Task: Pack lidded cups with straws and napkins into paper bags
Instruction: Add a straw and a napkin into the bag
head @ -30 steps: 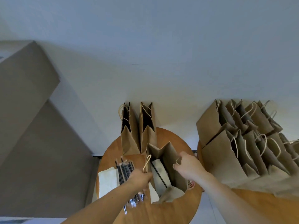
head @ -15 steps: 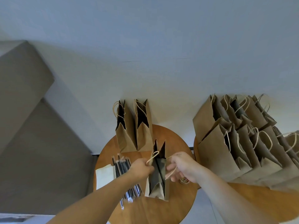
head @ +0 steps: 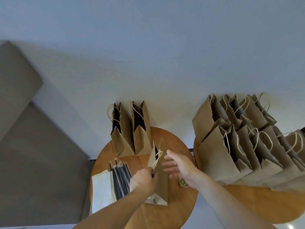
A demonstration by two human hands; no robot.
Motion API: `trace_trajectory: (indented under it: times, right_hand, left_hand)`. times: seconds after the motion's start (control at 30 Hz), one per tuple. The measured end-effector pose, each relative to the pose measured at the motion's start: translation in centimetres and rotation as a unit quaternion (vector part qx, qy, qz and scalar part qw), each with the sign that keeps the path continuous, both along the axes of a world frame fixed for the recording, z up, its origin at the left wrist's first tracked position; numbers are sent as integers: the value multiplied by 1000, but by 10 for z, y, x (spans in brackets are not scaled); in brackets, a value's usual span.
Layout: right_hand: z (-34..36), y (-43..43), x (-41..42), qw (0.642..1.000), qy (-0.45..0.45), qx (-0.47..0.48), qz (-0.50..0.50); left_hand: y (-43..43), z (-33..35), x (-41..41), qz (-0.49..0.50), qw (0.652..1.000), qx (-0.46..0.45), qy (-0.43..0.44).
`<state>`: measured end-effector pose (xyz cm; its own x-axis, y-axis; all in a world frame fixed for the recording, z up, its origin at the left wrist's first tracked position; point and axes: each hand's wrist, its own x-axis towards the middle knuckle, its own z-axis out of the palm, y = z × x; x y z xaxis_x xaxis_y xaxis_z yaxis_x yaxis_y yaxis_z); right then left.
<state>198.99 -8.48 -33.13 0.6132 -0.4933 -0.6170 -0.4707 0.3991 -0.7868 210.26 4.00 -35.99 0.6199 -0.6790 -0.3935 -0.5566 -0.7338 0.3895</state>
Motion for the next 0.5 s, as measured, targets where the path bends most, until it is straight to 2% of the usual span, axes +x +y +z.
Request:
trace_trajectory:
  times: [0.17, 0.33, 0.43, 0.5]
  right_hand:
    - [-39, -21, -26, 991, 56, -121, -16]
    - [-72, -38, -38, 948, 81, -299, 75]
    - [-80, -45, -27, 928, 67, -350, 112]
    - [-88, -50, -24, 931, 60, -345, 106]
  left_hand:
    - [-1, -3, 15, -35, 999, -4, -18]
    - [-5, -4, 33, -66, 998, 4, 2]
    - [-13, -4, 41, -70, 998, -1, 5]
    - [-15, -6, 43, -63, 998, -1, 6]
